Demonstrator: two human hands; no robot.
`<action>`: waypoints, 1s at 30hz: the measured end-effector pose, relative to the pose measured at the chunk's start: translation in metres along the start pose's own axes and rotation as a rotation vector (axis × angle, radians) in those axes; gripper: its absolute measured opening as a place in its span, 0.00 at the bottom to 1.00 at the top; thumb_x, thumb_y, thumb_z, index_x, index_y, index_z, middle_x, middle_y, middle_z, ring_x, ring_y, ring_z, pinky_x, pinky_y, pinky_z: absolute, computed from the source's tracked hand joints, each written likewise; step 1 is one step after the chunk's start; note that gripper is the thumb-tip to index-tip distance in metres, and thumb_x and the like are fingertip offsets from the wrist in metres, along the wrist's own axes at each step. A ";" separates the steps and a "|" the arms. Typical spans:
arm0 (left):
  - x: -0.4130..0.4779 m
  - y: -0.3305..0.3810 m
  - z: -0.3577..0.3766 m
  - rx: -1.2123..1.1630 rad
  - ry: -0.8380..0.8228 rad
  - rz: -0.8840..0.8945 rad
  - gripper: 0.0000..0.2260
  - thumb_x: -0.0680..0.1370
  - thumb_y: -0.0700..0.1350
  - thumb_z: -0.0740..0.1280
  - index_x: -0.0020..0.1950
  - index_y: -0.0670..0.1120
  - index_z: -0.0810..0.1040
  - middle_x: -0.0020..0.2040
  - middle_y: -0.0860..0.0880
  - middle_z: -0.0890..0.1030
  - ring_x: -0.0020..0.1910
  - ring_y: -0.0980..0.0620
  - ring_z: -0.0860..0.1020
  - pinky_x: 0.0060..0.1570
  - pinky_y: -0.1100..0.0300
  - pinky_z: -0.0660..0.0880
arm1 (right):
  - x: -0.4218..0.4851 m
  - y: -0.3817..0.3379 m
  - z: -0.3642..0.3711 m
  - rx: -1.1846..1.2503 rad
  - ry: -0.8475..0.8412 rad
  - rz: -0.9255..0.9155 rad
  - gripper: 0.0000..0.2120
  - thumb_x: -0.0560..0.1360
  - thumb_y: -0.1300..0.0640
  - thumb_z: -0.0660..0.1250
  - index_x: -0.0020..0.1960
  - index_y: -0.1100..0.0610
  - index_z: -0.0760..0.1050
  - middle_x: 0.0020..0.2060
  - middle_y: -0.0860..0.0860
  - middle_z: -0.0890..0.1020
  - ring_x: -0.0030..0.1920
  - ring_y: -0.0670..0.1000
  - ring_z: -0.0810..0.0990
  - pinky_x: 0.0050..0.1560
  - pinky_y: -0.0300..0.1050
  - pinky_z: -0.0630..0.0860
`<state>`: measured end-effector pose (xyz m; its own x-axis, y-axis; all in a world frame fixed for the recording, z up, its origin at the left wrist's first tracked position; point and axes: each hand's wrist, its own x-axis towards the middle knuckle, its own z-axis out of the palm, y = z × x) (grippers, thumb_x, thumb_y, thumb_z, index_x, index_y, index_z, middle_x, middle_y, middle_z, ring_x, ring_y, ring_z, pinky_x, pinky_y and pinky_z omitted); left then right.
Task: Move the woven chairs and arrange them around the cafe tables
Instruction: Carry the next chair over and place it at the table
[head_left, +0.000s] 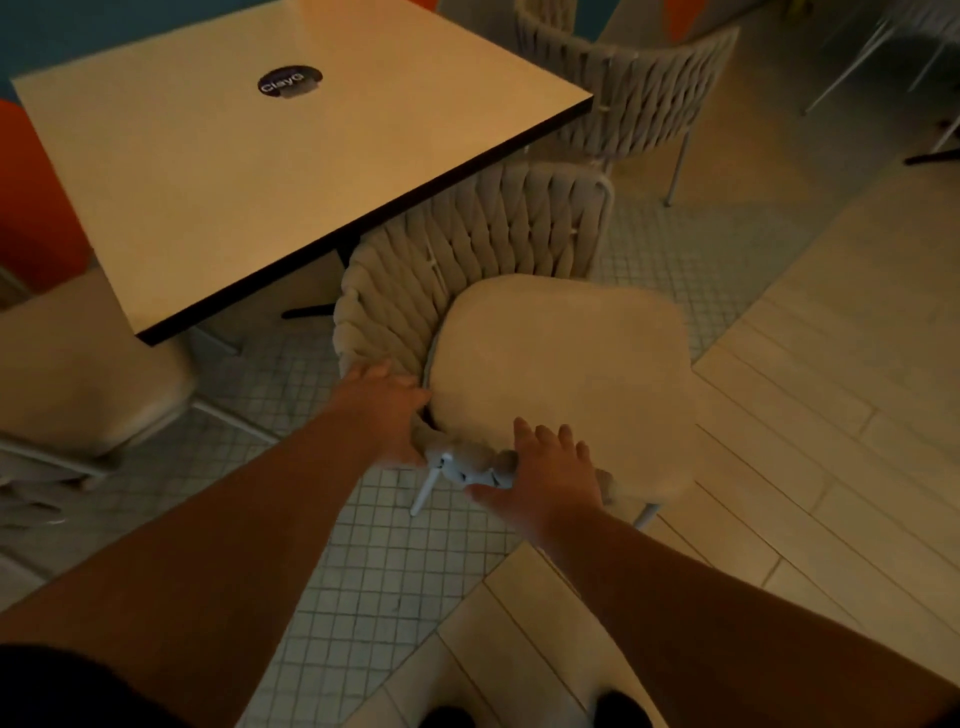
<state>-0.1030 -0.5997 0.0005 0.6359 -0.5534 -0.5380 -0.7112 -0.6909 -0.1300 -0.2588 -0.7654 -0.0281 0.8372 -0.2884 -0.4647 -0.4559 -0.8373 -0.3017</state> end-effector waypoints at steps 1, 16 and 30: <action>0.007 0.002 0.004 0.044 -0.027 0.020 0.38 0.70 0.76 0.66 0.76 0.61 0.69 0.77 0.55 0.69 0.80 0.44 0.58 0.78 0.42 0.52 | 0.005 -0.002 0.003 0.000 0.004 0.007 0.52 0.71 0.23 0.62 0.84 0.51 0.53 0.80 0.55 0.64 0.82 0.64 0.55 0.79 0.63 0.57; 0.037 -0.003 0.031 0.148 0.033 0.062 0.26 0.67 0.80 0.62 0.47 0.60 0.81 0.40 0.58 0.81 0.46 0.55 0.78 0.51 0.55 0.76 | 0.018 0.003 0.010 -0.087 0.140 -0.030 0.28 0.68 0.21 0.61 0.41 0.47 0.73 0.35 0.45 0.77 0.39 0.51 0.78 0.40 0.46 0.71; -0.001 0.129 0.024 -0.098 0.070 -0.032 0.21 0.74 0.71 0.66 0.44 0.54 0.79 0.43 0.52 0.81 0.51 0.48 0.79 0.54 0.51 0.71 | 0.000 0.122 -0.018 -0.365 0.111 -0.155 0.37 0.61 0.16 0.55 0.47 0.46 0.77 0.40 0.45 0.80 0.41 0.50 0.79 0.38 0.44 0.72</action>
<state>-0.2032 -0.6770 -0.0360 0.6794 -0.5591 -0.4751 -0.6596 -0.7490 -0.0618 -0.3090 -0.8765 -0.0497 0.9243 -0.1774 -0.3381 -0.2011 -0.9789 -0.0363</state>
